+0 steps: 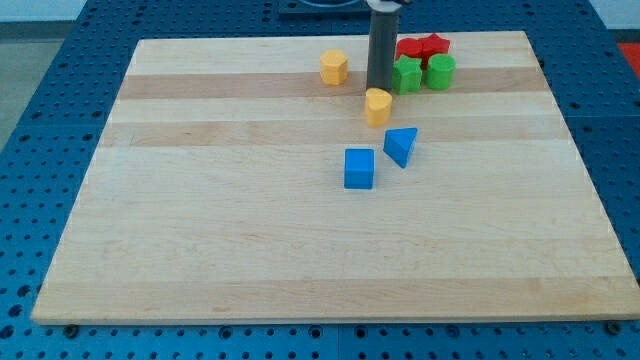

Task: Place the yellow hexagon close to the left of the yellow heart

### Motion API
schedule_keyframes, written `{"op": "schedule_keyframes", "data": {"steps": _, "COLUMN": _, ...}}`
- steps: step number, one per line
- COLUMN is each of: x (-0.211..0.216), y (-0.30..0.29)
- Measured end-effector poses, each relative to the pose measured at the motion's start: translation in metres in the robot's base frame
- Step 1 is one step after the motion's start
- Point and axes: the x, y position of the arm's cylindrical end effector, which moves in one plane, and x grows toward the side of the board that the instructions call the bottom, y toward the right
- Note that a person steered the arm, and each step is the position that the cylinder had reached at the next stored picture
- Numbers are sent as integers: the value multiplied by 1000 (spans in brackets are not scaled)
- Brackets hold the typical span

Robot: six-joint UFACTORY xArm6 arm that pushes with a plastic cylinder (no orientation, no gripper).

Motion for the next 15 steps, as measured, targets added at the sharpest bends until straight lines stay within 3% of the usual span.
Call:
{"op": "schedule_keyframes", "data": {"steps": 2, "x": 59, "y": 0}}
{"op": "schedule_keyframes", "data": {"steps": 3, "x": 59, "y": -41}}
{"op": "schedule_keyframes", "data": {"steps": 4, "x": 50, "y": -118}}
{"op": "schedule_keyframes", "data": {"steps": 5, "x": 1, "y": -164}}
{"op": "schedule_keyframes", "data": {"steps": 6, "x": -64, "y": -170}}
{"op": "schedule_keyframes", "data": {"steps": 7, "x": -93, "y": -147}}
{"op": "schedule_keyframes", "data": {"steps": 9, "x": -91, "y": -76}}
{"op": "schedule_keyframes", "data": {"steps": 11, "x": -60, "y": -72}}
{"op": "schedule_keyframes", "data": {"steps": 13, "x": -95, "y": -54}}
{"op": "schedule_keyframes", "data": {"steps": 15, "x": -47, "y": -38}}
